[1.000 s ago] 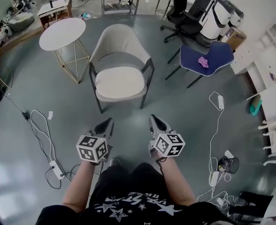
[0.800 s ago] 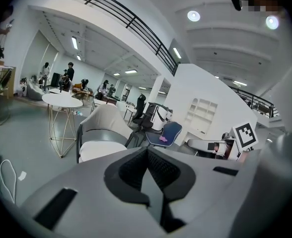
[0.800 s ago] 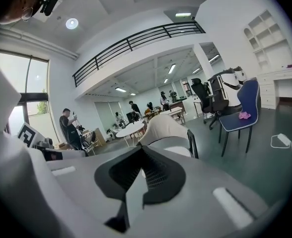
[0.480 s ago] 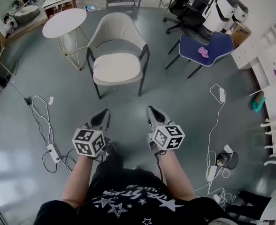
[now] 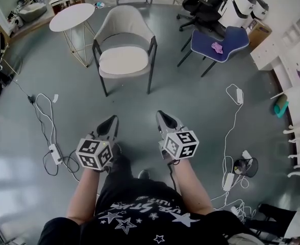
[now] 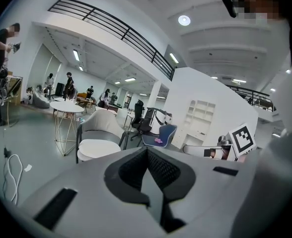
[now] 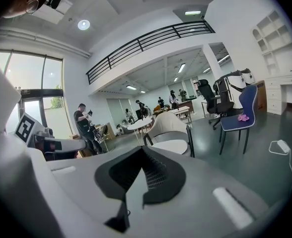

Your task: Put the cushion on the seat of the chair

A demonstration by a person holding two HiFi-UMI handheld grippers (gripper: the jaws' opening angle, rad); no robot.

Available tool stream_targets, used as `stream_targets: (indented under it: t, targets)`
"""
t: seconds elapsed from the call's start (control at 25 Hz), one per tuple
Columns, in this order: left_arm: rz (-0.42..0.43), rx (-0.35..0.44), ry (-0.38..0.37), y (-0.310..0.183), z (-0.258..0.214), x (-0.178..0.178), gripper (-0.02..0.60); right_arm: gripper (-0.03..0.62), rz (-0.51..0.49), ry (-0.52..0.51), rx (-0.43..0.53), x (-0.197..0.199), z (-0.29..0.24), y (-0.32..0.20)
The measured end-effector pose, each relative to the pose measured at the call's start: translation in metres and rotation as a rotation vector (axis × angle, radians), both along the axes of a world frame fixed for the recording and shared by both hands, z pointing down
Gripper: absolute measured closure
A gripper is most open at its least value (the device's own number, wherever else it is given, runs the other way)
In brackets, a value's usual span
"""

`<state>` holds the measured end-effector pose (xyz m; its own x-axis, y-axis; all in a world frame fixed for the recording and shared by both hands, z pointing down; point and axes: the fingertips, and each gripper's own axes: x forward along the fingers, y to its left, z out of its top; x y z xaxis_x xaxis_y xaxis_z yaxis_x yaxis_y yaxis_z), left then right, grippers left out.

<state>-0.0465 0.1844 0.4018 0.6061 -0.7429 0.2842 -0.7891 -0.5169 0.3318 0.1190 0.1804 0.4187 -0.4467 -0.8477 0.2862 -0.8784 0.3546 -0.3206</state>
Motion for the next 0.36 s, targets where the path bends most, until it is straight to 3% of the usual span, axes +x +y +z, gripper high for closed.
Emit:
stream_targets:
  t: [0.36]
  targets:
    - [-0.035,0.002,-0.017,0.05,0.009,0.004,0.574,0.591,-0.038,-0.005,-0.007,0.008,0.005,0.041]
